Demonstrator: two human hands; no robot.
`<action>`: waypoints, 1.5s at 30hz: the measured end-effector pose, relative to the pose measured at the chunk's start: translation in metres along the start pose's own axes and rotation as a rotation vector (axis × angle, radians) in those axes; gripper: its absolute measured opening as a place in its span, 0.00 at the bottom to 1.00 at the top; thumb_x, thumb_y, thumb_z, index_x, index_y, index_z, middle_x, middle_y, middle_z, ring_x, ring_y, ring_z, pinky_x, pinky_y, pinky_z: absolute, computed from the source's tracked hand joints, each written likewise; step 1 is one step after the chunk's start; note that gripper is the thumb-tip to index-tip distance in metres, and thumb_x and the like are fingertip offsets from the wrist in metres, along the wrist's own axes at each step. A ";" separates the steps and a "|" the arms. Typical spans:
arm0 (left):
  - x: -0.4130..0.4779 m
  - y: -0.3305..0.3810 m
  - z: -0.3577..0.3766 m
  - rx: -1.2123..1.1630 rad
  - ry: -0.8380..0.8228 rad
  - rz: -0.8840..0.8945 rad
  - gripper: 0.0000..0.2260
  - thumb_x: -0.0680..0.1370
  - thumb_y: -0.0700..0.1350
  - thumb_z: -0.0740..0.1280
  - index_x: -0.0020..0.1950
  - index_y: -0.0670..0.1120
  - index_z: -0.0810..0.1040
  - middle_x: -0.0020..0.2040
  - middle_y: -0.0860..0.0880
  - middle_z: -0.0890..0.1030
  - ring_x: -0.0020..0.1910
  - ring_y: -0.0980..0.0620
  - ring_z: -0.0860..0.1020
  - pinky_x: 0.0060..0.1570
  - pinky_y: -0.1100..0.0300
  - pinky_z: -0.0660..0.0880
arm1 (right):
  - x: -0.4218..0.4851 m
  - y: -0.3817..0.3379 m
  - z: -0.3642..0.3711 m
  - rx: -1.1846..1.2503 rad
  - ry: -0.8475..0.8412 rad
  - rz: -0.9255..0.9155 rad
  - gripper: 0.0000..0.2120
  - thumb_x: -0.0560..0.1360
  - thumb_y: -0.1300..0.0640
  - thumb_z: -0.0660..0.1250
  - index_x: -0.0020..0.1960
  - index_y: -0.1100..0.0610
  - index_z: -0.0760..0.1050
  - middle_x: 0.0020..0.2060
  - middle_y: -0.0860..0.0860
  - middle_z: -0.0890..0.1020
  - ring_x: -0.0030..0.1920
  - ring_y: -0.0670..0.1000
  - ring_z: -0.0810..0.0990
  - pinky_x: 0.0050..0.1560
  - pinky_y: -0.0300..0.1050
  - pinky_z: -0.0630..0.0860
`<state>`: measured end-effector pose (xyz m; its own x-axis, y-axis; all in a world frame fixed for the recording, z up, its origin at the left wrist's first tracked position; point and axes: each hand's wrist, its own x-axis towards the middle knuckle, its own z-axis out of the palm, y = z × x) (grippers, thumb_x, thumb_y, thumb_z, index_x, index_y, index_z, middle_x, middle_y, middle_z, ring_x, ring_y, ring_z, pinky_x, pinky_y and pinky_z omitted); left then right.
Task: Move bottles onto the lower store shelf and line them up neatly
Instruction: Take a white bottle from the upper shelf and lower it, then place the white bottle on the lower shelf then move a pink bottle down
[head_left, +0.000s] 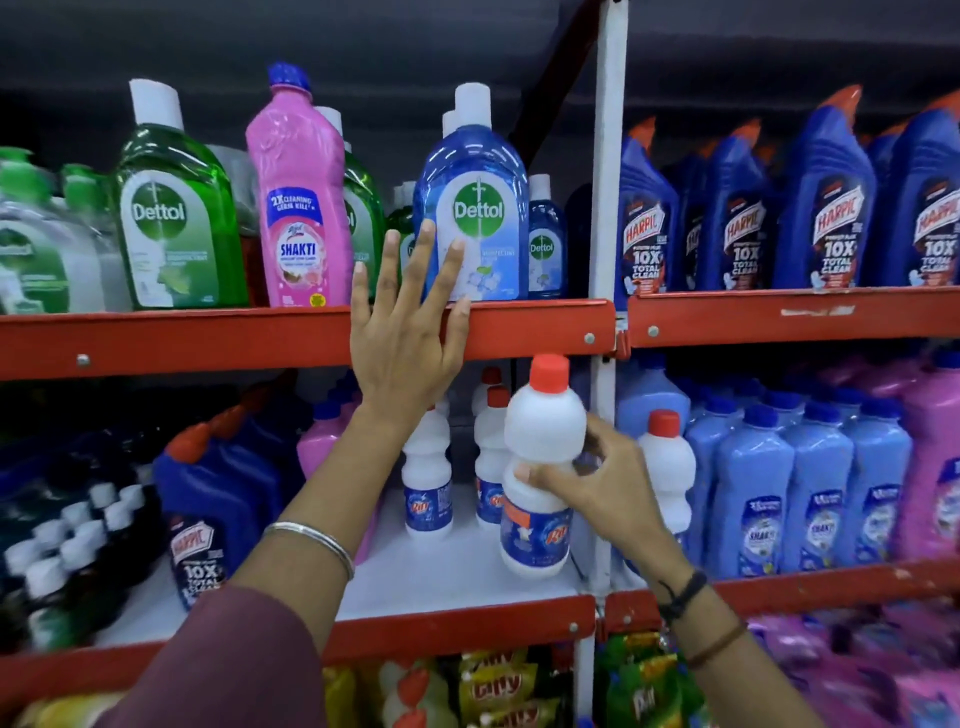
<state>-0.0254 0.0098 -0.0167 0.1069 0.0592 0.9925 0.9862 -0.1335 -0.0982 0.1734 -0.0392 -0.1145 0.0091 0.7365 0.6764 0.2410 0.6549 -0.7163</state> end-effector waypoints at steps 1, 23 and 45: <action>0.000 0.000 0.001 0.002 0.005 0.001 0.22 0.83 0.56 0.51 0.77 0.54 0.61 0.78 0.49 0.62 0.77 0.46 0.58 0.74 0.45 0.53 | -0.004 0.010 0.007 -0.002 -0.012 0.011 0.30 0.56 0.44 0.77 0.57 0.43 0.76 0.49 0.38 0.83 0.50 0.38 0.81 0.46 0.37 0.79; -0.002 0.000 0.009 0.043 0.087 0.008 0.22 0.82 0.55 0.52 0.76 0.54 0.63 0.76 0.50 0.65 0.76 0.46 0.61 0.74 0.45 0.55 | 0.010 0.093 0.071 -0.207 0.113 0.151 0.30 0.60 0.44 0.77 0.58 0.53 0.75 0.47 0.47 0.81 0.44 0.47 0.78 0.37 0.31 0.71; -0.003 -0.001 0.006 0.028 0.009 0.011 0.22 0.83 0.56 0.49 0.77 0.54 0.58 0.78 0.49 0.61 0.77 0.47 0.58 0.74 0.46 0.51 | -0.030 0.121 -0.069 -0.211 0.320 0.153 0.37 0.69 0.51 0.73 0.72 0.51 0.58 0.61 0.50 0.75 0.58 0.51 0.75 0.57 0.50 0.74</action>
<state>-0.0265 0.0159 -0.0199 0.1168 0.0494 0.9919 0.9881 -0.1065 -0.1111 0.2691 0.0067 -0.2098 0.3532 0.7110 0.6080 0.4072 0.4683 -0.7842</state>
